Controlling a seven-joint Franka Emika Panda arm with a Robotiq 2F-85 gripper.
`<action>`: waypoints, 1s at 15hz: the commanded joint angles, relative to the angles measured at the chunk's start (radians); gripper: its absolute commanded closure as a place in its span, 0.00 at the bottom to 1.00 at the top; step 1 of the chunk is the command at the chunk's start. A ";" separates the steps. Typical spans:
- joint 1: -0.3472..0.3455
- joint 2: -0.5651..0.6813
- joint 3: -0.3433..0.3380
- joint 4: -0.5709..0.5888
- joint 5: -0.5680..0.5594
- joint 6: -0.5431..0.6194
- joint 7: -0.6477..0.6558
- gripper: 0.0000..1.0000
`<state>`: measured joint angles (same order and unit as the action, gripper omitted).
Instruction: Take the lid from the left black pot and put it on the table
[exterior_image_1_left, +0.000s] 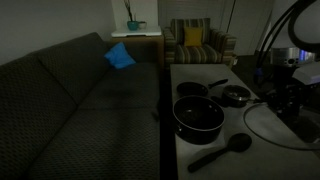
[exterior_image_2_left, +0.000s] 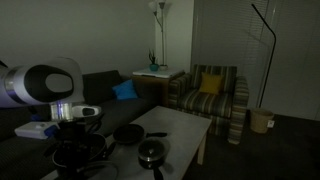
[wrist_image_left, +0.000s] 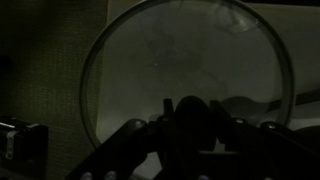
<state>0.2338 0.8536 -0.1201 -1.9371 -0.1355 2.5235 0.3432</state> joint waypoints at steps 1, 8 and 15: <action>0.001 0.002 -0.001 0.004 0.003 -0.002 -0.002 0.60; 0.051 0.070 -0.087 0.068 -0.011 0.004 0.127 0.85; 0.049 0.182 -0.174 0.185 0.012 -0.033 0.277 0.85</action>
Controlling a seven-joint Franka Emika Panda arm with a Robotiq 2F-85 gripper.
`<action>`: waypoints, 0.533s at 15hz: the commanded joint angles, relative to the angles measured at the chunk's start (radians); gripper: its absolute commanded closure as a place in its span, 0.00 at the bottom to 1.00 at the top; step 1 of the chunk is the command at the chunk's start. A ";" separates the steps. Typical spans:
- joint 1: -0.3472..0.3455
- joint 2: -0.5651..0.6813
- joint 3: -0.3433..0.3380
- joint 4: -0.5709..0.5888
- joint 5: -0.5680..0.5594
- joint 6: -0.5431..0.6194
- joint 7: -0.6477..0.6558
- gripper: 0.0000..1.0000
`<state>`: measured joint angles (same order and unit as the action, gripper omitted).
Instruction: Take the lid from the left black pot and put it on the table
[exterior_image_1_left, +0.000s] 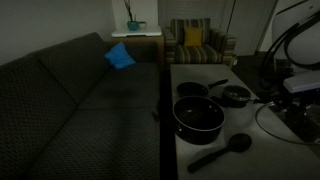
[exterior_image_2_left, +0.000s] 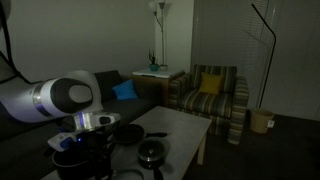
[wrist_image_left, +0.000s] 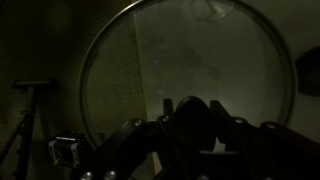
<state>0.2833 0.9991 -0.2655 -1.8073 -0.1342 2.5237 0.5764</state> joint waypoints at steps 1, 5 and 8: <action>-0.011 0.055 -0.031 0.074 0.015 -0.036 0.055 0.85; -0.059 0.139 -0.035 0.166 0.041 -0.073 0.103 0.85; -0.122 0.188 0.001 0.229 0.091 -0.096 0.089 0.85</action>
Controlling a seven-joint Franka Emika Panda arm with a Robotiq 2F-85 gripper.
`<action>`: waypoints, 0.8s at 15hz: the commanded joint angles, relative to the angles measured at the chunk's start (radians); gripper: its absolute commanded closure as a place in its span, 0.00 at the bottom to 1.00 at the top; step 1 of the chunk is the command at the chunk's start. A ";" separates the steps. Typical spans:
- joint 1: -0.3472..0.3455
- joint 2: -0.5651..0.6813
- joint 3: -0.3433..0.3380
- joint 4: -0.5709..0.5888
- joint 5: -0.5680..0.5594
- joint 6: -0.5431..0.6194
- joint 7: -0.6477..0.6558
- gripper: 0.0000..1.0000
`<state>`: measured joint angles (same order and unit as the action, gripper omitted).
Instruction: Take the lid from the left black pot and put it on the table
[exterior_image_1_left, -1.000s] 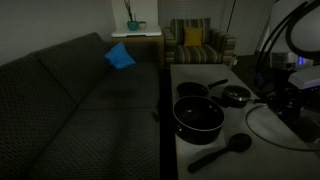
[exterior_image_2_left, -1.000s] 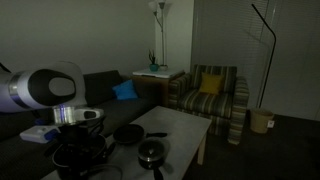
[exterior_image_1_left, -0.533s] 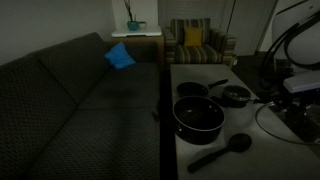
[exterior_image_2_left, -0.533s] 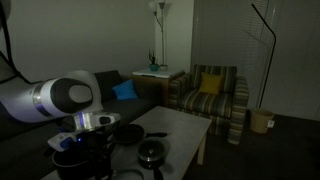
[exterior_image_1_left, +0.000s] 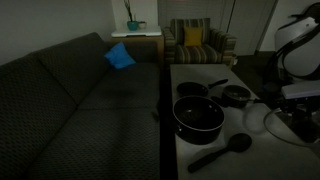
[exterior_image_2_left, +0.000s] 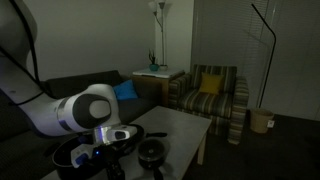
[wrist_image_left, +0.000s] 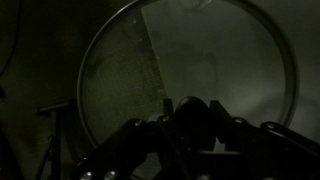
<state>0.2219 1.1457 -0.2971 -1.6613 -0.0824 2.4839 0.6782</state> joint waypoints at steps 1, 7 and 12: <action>-0.079 0.054 0.045 0.102 0.056 -0.059 -0.020 0.85; -0.172 0.098 0.151 0.182 0.176 -0.036 -0.052 0.85; -0.132 0.142 0.129 0.223 0.214 -0.018 0.038 0.85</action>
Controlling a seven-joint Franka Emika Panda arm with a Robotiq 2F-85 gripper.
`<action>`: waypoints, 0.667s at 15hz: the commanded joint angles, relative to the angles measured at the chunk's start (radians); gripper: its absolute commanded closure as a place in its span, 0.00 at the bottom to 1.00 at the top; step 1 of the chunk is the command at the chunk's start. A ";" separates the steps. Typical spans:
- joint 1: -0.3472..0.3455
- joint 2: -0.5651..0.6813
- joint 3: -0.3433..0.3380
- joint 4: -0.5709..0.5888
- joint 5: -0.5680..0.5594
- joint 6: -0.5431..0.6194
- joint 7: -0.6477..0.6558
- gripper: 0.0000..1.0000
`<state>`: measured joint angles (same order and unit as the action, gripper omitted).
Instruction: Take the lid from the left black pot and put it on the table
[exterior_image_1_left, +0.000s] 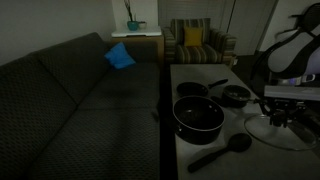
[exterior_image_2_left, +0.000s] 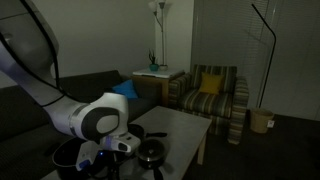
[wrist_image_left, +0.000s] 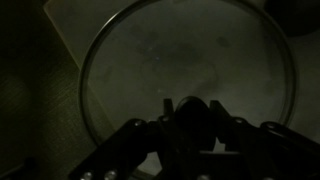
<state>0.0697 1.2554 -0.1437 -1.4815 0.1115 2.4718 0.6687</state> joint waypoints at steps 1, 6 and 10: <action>0.035 0.048 -0.041 0.056 0.017 -0.002 0.089 0.85; 0.057 0.149 -0.083 0.166 0.020 -0.015 0.319 0.85; 0.015 0.191 -0.043 0.255 0.044 -0.039 0.429 0.85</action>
<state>0.1188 1.4166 -0.2108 -1.3098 0.1212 2.4730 1.0484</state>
